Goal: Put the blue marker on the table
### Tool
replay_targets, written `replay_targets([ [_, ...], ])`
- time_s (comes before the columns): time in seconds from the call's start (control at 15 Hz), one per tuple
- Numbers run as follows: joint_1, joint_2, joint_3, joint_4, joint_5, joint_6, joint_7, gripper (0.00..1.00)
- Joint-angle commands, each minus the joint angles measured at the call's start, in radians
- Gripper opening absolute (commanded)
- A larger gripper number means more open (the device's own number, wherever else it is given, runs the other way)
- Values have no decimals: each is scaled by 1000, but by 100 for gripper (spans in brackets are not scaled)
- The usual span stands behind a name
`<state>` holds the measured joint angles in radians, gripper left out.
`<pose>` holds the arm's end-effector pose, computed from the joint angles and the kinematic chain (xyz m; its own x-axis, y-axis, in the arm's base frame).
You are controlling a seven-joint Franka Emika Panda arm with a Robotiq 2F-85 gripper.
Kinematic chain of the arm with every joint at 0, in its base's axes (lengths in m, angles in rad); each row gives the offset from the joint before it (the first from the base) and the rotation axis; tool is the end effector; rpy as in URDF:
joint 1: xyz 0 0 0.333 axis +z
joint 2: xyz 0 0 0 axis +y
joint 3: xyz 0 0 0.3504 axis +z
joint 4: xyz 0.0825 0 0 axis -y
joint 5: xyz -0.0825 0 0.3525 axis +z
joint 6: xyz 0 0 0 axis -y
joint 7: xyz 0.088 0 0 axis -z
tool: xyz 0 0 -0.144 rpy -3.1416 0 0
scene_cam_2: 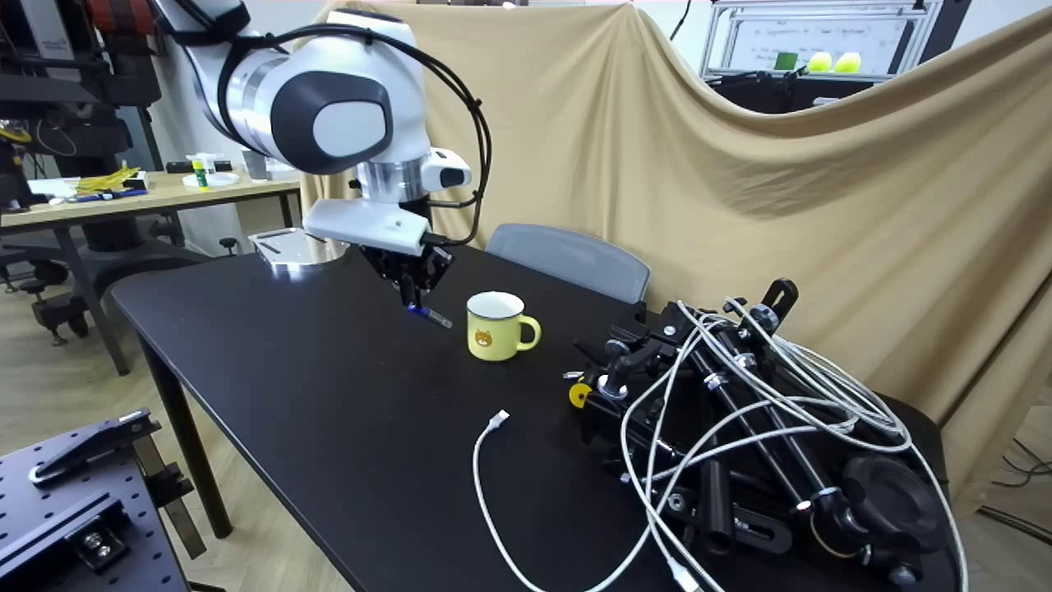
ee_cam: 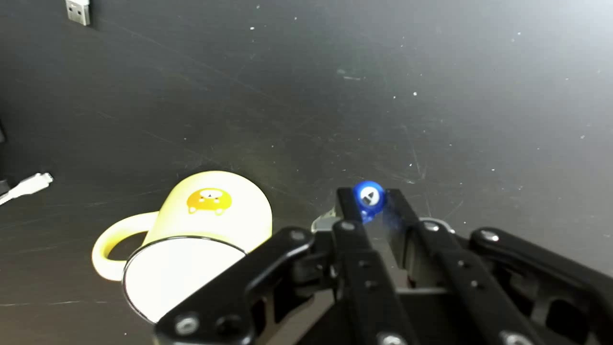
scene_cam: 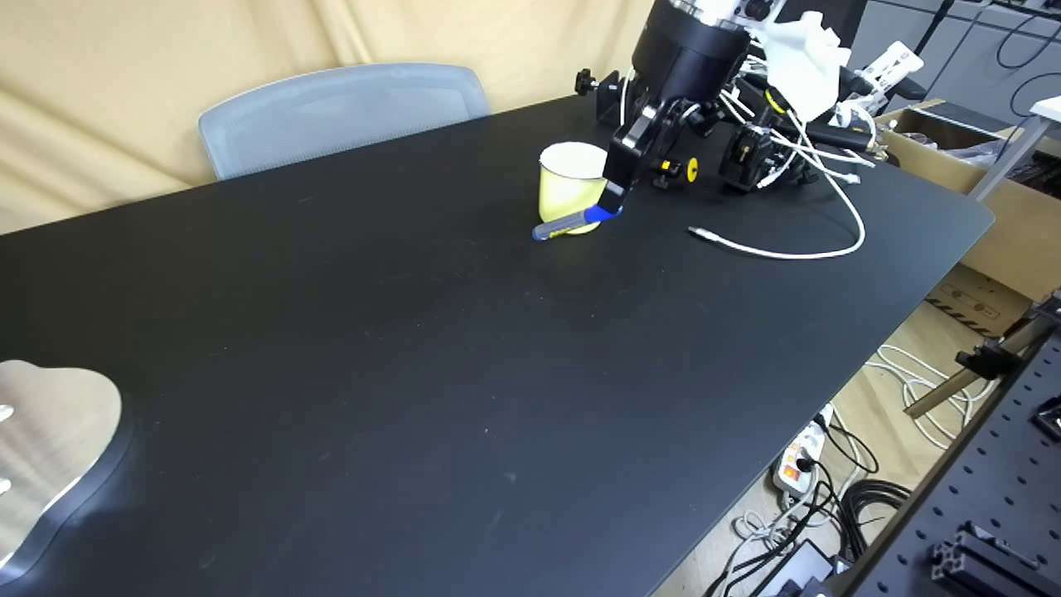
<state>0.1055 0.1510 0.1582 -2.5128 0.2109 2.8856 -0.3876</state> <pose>0.4720 0.1175 0.2710 0.8771 0.4179 0.2369 0.4371 -0.8988 -0.0326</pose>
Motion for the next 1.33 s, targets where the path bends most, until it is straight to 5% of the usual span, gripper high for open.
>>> replay_targets([
  [0.0,-40,31,30,-2,-7,37,-8,5],
  [0.33,-66,56,38,0,-27,36,3,5],
  [0.47,-71,61,36,0,-41,29,9,46],
  [0.6,-75,66,35,2,-49,20,13,50],
  [1.07,-87,42,23,11,-50,-100,36,97],
  [1.27,-83,13,0,20,-54,-194,83,100],
])
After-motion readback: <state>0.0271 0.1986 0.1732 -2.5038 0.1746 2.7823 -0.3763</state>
